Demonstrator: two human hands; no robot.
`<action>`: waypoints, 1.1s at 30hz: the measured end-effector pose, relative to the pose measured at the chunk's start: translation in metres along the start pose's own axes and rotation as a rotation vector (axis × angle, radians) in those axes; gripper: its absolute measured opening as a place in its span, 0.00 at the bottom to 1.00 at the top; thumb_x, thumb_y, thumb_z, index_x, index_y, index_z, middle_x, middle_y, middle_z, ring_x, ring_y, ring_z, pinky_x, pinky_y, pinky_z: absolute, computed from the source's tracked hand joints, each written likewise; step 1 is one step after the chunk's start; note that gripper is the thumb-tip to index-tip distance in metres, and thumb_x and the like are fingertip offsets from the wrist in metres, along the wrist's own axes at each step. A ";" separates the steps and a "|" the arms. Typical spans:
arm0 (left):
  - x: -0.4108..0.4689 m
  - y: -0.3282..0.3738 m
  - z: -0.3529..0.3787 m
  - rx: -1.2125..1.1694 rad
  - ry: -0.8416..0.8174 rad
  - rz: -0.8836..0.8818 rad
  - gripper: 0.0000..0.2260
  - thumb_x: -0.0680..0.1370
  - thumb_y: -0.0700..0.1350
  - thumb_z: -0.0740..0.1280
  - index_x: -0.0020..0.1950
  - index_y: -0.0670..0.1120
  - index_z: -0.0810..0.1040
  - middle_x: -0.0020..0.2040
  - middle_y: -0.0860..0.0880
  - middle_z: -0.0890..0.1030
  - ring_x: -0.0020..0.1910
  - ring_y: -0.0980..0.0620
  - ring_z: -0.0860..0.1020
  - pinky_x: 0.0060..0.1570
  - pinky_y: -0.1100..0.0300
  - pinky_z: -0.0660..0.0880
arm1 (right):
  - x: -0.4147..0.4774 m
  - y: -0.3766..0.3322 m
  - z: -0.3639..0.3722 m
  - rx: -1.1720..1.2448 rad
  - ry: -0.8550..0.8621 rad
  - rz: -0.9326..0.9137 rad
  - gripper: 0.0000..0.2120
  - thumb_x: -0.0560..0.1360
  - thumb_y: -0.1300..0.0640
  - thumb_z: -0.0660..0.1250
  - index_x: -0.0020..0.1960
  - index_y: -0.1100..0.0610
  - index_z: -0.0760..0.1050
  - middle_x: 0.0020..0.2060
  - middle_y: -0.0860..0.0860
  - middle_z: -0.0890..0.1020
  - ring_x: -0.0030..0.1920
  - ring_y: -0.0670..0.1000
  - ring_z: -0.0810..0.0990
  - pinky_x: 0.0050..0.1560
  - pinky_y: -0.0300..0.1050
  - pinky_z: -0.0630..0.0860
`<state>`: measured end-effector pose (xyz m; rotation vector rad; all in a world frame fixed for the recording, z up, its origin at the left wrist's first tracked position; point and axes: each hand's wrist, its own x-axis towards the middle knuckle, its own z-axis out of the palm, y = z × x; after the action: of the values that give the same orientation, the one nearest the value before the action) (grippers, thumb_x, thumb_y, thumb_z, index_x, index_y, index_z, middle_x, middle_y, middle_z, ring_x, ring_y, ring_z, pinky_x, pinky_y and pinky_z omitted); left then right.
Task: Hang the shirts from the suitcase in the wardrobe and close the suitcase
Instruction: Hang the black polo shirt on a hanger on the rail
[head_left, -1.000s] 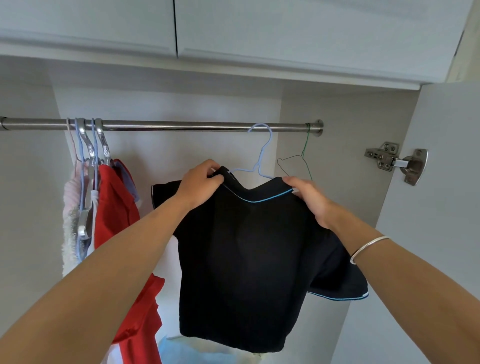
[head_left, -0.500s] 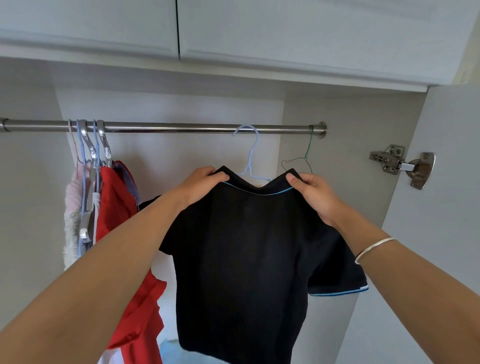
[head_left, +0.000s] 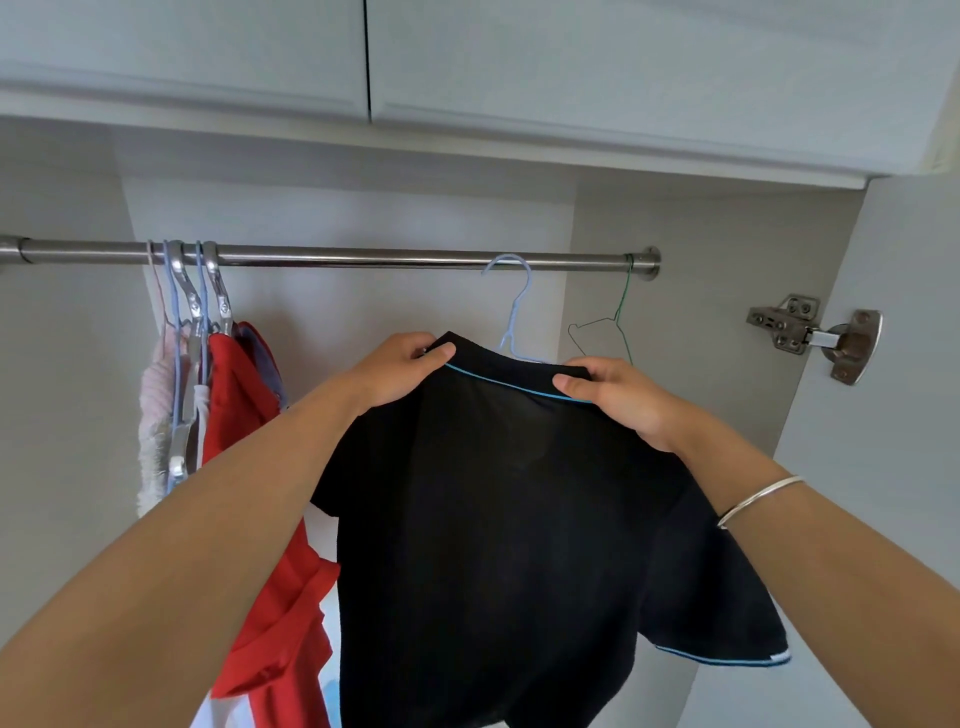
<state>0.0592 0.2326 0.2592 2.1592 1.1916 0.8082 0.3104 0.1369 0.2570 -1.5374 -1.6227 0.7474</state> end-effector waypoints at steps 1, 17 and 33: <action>0.000 -0.004 -0.002 0.061 -0.014 -0.020 0.18 0.81 0.57 0.56 0.48 0.45 0.76 0.45 0.46 0.78 0.48 0.46 0.76 0.48 0.57 0.70 | -0.001 -0.001 -0.001 0.029 -0.002 0.016 0.10 0.78 0.51 0.66 0.55 0.52 0.80 0.52 0.53 0.84 0.55 0.54 0.81 0.65 0.54 0.73; -0.006 -0.039 0.012 0.186 -0.071 -0.342 0.28 0.81 0.36 0.56 0.79 0.47 0.52 0.78 0.43 0.58 0.75 0.43 0.60 0.71 0.53 0.59 | -0.004 -0.015 0.032 -0.079 -0.020 -0.030 0.06 0.79 0.56 0.62 0.55 0.55 0.73 0.51 0.55 0.80 0.51 0.54 0.78 0.49 0.44 0.74; 0.003 -0.053 -0.016 0.123 0.311 -0.104 0.09 0.82 0.42 0.58 0.59 0.44 0.76 0.57 0.44 0.76 0.60 0.43 0.74 0.55 0.56 0.69 | -0.017 -0.035 -0.010 0.000 0.039 -0.147 0.06 0.77 0.59 0.66 0.53 0.56 0.79 0.43 0.48 0.84 0.44 0.47 0.83 0.45 0.38 0.76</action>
<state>0.0200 0.2622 0.2335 2.0983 1.5312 1.0783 0.3000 0.1154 0.2891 -1.4062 -1.6863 0.6344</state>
